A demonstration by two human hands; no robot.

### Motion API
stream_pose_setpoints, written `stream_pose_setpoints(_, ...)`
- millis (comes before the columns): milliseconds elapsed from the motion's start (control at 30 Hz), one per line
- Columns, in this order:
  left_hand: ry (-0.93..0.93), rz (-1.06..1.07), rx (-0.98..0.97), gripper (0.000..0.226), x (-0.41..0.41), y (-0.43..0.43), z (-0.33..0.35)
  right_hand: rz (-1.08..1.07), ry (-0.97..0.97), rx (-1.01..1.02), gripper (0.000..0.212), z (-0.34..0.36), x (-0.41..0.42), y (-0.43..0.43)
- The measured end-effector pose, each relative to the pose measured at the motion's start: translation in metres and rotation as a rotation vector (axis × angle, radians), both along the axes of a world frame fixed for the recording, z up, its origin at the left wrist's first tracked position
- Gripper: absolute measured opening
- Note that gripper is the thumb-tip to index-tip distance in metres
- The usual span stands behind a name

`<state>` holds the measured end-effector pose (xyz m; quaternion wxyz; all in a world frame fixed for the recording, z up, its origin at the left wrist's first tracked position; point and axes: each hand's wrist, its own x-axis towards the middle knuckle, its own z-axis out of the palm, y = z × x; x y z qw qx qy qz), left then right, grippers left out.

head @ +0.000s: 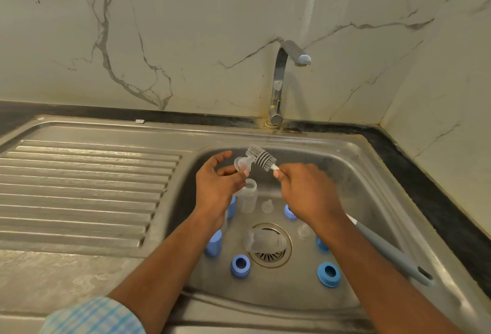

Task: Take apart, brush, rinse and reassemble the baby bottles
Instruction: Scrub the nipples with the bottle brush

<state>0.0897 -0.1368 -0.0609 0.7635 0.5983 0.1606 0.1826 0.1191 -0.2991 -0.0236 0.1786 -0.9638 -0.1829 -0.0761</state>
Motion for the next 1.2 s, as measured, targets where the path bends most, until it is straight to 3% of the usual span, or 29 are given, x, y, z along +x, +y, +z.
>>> stream_pose_setpoints(100,-0.007,-0.062,-0.088,0.039,0.0,0.0,0.004,-0.003,-0.01,0.025,0.043,0.0,0.002,-0.003)
stream_pose_setpoints(200,0.013,-0.102,-0.258,0.016,-0.001,-0.001,0.007,0.005,0.004,0.008,0.045,0.0,0.004,-0.007)
stream_pose_setpoints(300,0.05,-0.108,-0.298,0.007,0.0,0.002,0.006,0.033,0.01,-0.012,0.044,-0.004,0.003,-0.005)
stream_pose_setpoints(633,0.195,-0.366,-0.267,0.034,-0.004,0.0,0.008,0.052,-0.029,-0.033,0.031,-0.007,0.004,-0.003)
stream_pose_setpoints(800,0.186,-0.237,-0.423,0.035,-0.002,0.007,0.008,-0.002,-0.086,0.046,0.028,0.001,0.009,-0.013)
stream_pose_setpoints(900,0.18,-0.158,-0.493,0.027,-0.001,0.009,0.008,0.122,-0.1,0.117,0.029,0.003,0.005,-0.015)
stream_pose_setpoints(1033,0.166,-0.116,-0.427,0.022,0.0,0.01,0.006,0.265,-0.018,0.018,0.035,-0.002,-0.001,-0.007)
stream_pose_setpoints(1200,0.077,-0.146,-0.422,0.031,-0.001,0.005,0.012,0.026,-0.023,-0.014,0.029,-0.002,0.011,-0.008)
